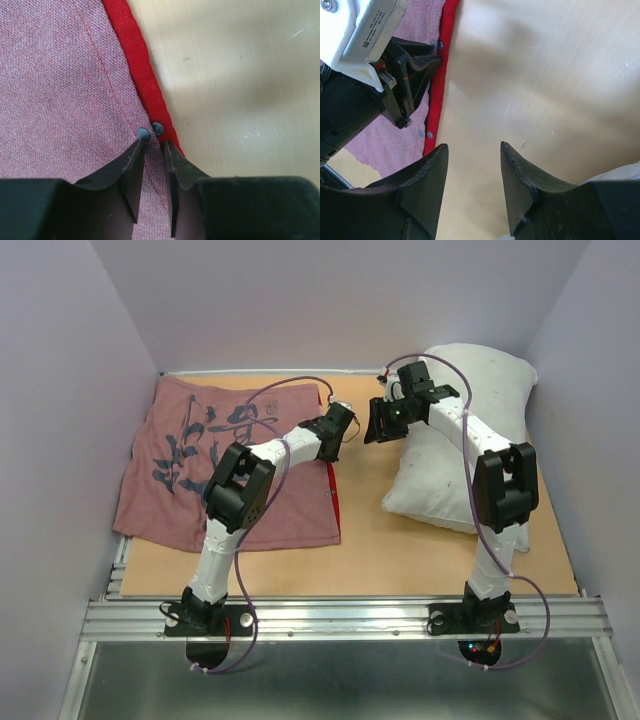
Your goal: Put the pillow into the pillowcase
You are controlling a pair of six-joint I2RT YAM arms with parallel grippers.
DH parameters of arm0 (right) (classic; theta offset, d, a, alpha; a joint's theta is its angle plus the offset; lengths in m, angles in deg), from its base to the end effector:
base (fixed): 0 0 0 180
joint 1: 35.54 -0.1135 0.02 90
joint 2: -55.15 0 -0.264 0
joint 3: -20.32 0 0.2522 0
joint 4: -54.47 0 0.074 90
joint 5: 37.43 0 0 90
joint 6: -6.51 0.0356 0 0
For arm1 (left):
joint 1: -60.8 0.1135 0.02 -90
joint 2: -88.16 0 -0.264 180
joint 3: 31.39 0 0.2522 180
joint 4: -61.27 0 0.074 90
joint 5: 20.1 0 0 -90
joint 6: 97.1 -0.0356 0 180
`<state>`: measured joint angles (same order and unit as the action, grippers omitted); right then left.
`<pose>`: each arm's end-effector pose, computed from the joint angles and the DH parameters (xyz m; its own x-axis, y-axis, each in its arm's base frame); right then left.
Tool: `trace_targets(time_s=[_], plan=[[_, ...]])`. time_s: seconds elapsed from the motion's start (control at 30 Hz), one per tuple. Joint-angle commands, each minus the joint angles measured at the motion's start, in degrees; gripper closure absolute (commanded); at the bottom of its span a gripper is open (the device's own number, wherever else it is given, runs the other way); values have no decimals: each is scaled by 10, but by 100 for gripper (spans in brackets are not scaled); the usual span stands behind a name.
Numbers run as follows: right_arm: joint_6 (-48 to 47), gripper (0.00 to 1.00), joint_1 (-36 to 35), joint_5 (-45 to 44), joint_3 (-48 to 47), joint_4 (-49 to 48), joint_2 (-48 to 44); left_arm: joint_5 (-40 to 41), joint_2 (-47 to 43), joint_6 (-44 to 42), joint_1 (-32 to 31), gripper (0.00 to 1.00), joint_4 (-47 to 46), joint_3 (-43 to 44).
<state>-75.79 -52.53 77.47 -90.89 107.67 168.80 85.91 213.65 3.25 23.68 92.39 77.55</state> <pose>0.4144 0.1423 0.2568 -0.8483 -0.1321 -0.5127 -0.3821 0.8231 0.4201 0.3950 -0.2866 0.1766 -0.6575 0.2810 -0.6991 0.3190 0.9444 0.0796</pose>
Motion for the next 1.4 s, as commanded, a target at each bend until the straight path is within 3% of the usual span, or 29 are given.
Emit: trace_targets(time_s=[0.0, 0.43, 0.6, 0.97, 1.27, 1.37], plan=[[-5, 48, -2, 10, 5, -13, -4, 17, -38, -5, 2, 69, 7, -14], [-6, 48, -3, 20, 4, -13, -3, 25, -107, -16, 9, 76, 8, -53], [-4, 48, -3, 23, 1, -13, 0, 9, -104, -26, 27, 100, 17, -57], [-8, 48, -3, 37, 9, -13, 0, -38, -118, -29, 74, 100, 21, -79], [-11, 48, -3, 67, 14, -14, 5, -121, -199, -67, 108, 100, -15, -171], [-8, 48, -3, 75, 11, -14, 13, -183, -187, -93, 116, 91, -6, -146]])
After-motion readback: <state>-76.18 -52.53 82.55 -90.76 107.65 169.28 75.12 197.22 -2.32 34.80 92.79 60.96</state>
